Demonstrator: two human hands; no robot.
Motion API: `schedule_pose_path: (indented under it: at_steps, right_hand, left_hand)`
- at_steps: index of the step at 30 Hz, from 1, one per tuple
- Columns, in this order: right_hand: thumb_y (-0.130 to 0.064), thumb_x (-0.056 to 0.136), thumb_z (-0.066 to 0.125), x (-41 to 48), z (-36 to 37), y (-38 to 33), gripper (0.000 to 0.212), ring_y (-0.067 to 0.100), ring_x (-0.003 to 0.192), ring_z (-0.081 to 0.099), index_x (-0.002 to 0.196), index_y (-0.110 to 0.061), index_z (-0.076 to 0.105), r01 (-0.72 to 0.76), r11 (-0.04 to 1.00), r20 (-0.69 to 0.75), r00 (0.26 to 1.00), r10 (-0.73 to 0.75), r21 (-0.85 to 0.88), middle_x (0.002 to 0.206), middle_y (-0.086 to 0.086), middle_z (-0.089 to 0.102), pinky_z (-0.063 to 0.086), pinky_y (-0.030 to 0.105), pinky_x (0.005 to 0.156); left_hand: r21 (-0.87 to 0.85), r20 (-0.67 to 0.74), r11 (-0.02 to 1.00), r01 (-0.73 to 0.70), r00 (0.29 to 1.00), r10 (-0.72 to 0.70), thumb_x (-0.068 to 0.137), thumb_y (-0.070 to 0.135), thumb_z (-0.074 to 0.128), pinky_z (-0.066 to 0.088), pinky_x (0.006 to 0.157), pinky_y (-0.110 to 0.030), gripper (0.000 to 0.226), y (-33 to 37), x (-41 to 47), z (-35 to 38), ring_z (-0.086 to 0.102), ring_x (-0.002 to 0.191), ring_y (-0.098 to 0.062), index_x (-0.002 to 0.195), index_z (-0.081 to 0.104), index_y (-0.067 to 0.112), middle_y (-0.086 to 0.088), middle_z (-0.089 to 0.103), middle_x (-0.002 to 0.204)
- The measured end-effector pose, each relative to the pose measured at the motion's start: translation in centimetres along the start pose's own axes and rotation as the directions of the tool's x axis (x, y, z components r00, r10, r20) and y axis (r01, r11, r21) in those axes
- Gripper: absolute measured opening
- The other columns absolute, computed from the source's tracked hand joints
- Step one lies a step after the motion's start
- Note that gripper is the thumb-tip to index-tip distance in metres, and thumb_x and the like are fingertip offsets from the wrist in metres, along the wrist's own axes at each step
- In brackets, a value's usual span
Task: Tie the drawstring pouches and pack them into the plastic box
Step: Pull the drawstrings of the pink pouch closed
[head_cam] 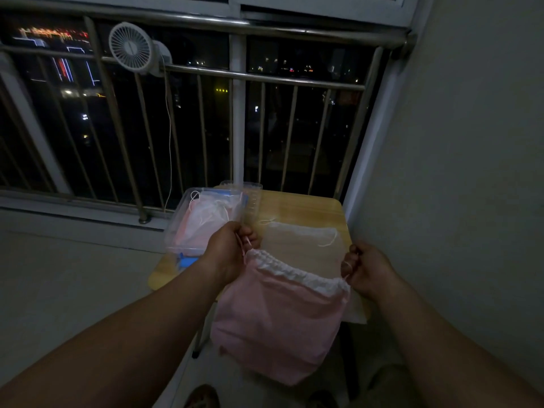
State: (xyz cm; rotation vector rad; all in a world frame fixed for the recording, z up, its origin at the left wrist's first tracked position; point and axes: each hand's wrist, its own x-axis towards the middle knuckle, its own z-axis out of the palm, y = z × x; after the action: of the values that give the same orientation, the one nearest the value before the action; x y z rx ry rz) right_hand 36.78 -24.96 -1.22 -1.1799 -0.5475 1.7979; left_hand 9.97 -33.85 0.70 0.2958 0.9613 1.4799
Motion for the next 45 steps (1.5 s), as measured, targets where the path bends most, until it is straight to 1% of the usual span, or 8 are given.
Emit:
schedule_pose_path:
  at_steps: [8, 15, 19, 22, 29, 36, 39, 45]
  right_hand:
    - [-0.019, 0.103, 0.044, -1.0, -0.5, -0.8, 0.039, 0.013, 0.036, 0.022, 0.065, -0.019, 0.038, 0.144, 0.936, -0.060, 0.983, -0.171, -0.321, 0.049, -0.002, 0.028, 0.018, 0.019, 0.034]
    - [-0.022, 0.105, 0.043, -0.3, -2.4, -1.1, 0.035, 0.027, 0.083, 0.056, 0.071, -0.018, 0.051, 0.269, 0.205, 0.112, 0.819, -0.562, -0.941, 0.086, 0.012, 0.061, 0.047, 0.037, 0.076]
    - [-0.019, 0.107, 0.043, -0.2, -2.3, -0.2, 0.043, 0.030, 0.070, 0.053, 0.065, -0.013, 0.046, 0.374, 0.002, 0.297, 0.738, -0.606, -0.927, 0.067, 0.006, 0.053, 0.031, 0.035, 0.062]
    - [-0.023, 0.108, 0.043, -0.4, -2.1, 0.1, 0.038, 0.032, 0.072, 0.057, 0.073, -0.010, 0.052, 0.375, -0.135, 0.384, 0.737, -0.557, -0.917, 0.075, 0.014, 0.062, 0.038, 0.035, 0.064]
    - [-0.033, 0.107, 0.042, -0.5, -3.1, 0.9, 0.023, 0.037, 0.081, 0.068, 0.099, -0.015, 0.055, 0.254, -0.461, 0.476, 0.745, -0.467, -0.850, 0.091, 0.012, 0.069, 0.056, 0.042, 0.069]
    - [-0.030, 0.105, 0.047, -0.3, -4.2, -0.2, 0.027, 0.031, 0.092, 0.072, 0.124, -0.013, 0.055, 0.139, -0.651, 0.485, 0.783, -0.389, -0.746, 0.108, 0.008, 0.072, 0.059, 0.040, 0.074]
    - [-0.030, 0.107, 0.045, -1.2, -2.7, -0.1, 0.023, 0.034, 0.086, 0.071, 0.113, -0.012, 0.058, 0.194, -0.583, 0.508, 0.739, -0.442, -0.789, 0.100, 0.012, 0.072, 0.055, 0.039, 0.069]
    - [-0.031, 0.109, 0.043, -6.2, 7.9, -0.7, 0.040, 0.012, 0.062, 0.047, 0.070, -0.019, 0.044, 0.660, -0.047, 0.579, 0.620, -0.530, -0.750, 0.068, -0.001, 0.050, 0.033, 0.032, 0.057]
  left_hand:
    - [0.167, -0.081, 0.986, 0.003, 0.997, 0.010, 0.101, 0.025, 0.045, 0.023, 0.055, -0.026, 0.035, 0.1, -0.5, -1.2, 0.028, 0.045, -0.012, 0.067, 0.048, 0.017, 0.000, 0.044, 0.060]
    - [0.366, -0.043, 0.931, 0.007, 0.999, 0.010, 0.098, 0.025, 0.043, 0.014, 0.046, -0.027, 0.033, 1.5, -1.2, -1.5, 0.022, 0.046, -0.013, 0.065, 0.047, 0.020, 0.002, 0.038, 0.059]
    - [0.729, 0.031, 0.674, -0.123, 0.989, 0.147, 0.098, 0.020, 0.045, 0.031, 0.047, -0.029, 0.033, 1.5, -1.9, -1.5, 0.037, 0.046, -0.017, 0.066, 0.053, 0.016, -0.001, 0.045, 0.056]
    - [0.951, 0.157, 0.229, -0.206, 0.964, 0.215, 0.102, 0.026, 0.045, 0.052, 0.067, -0.043, 0.033, 1.2, -1.7, -2.7, 0.054, 0.063, -0.023, 0.076, 0.060, 0.011, -0.008, 0.058, 0.069]
    - [0.857, 0.384, -0.394, -0.331, 0.921, 0.061, 0.108, 0.031, 0.042, 0.034, 0.065, -0.032, 0.041, 0.3, -3.2, -4.7, 0.047, 0.063, -0.013, 0.069, 0.048, 0.019, 0.000, 0.053, 0.073]
    - [0.836, 0.323, -0.497, -0.234, 0.941, 0.100, 0.106, 0.043, 0.039, 0.049, 0.073, -0.032, 0.036, 1.2, -2.9, -8.5, 0.062, 0.078, -0.018, 0.094, 0.065, 0.021, -0.002, 0.069, 0.089]
    - [0.853, 0.293, -0.479, -0.206, 0.949, 0.114, 0.105, 0.043, 0.041, 0.049, 0.071, -0.033, 0.036, 1.4, -3.3, -7.6, 0.065, 0.081, -0.020, 0.093, 0.067, 0.022, -0.003, 0.072, 0.094]
    - [0.934, 0.358, -0.050, -0.355, 0.921, 0.156, 0.108, 0.037, 0.044, 0.047, 0.076, -0.034, 0.037, 1.2, -4.6, 0.7, 0.063, 0.085, -0.021, 0.102, 0.074, 0.015, -0.006, 0.070, 0.096]
